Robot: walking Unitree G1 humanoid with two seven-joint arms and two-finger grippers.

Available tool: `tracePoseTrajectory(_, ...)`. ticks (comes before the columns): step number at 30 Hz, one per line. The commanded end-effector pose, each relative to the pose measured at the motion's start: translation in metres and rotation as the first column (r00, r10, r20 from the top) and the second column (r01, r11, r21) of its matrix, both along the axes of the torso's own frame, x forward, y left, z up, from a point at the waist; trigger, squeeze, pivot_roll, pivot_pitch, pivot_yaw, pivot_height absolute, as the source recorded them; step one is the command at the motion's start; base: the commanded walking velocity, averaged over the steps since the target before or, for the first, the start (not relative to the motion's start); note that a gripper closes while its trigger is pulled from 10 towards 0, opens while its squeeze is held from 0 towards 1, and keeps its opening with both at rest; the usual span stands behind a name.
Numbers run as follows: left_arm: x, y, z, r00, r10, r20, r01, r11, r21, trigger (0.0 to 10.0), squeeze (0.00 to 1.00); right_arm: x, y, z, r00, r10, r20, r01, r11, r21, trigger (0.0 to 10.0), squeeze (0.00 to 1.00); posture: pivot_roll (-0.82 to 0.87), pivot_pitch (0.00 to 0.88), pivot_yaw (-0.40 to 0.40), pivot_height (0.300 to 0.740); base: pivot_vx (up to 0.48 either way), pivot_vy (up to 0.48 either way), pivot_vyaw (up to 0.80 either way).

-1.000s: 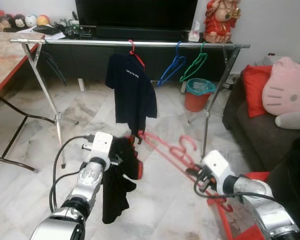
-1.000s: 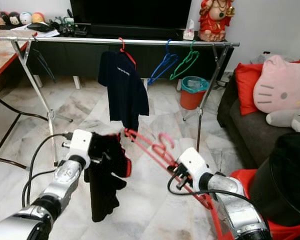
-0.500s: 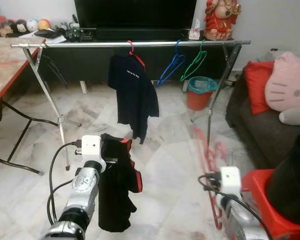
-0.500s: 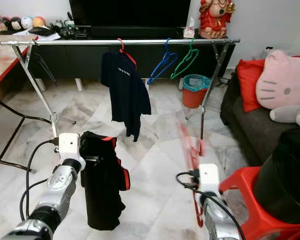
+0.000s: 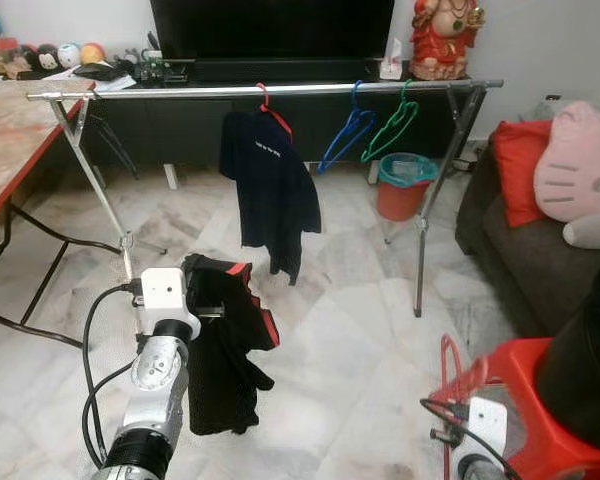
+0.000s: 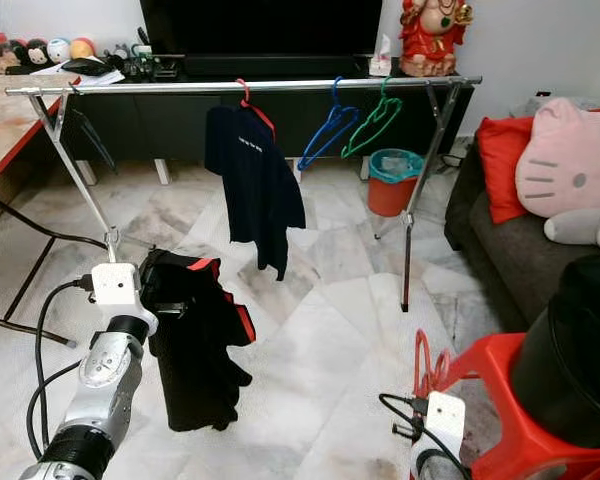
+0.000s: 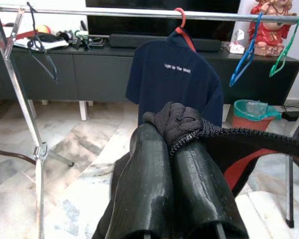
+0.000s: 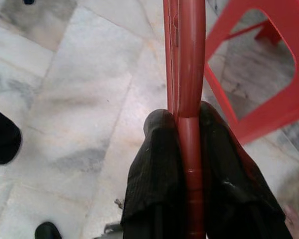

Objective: Hang hanger

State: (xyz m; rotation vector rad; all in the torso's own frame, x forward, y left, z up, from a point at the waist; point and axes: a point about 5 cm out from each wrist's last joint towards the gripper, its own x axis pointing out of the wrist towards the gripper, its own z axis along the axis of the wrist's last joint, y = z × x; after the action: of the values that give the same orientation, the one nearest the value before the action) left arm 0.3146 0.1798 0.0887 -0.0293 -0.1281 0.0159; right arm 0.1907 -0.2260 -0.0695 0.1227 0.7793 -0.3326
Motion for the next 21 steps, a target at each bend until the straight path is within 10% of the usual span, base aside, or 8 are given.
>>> tracePoseTrajectory(1,0.002,0.0,0.009,1.0,0.005,0.029,-0.005,1.0,-0.001,10.0,0.0,-0.005,0.001,-0.003,1.0,0.007,-0.026,-0.007,1.0,-0.014,10.0,0.0,-0.11,0.0,-0.009,0.74,0.0,0.0,0.0)
tracePoseTrajectory(21,-0.003,-0.008,0.007,0.999,-0.038,0.0,0.038,0.999,0.015,10.0,0.0,-0.041,0.017,-0.025,0.973,0.121,-0.194,-0.121,0.993,0.013,10.0,0.0,-0.12,0.0,0.023,0.74,0.0,0.176,0.18)
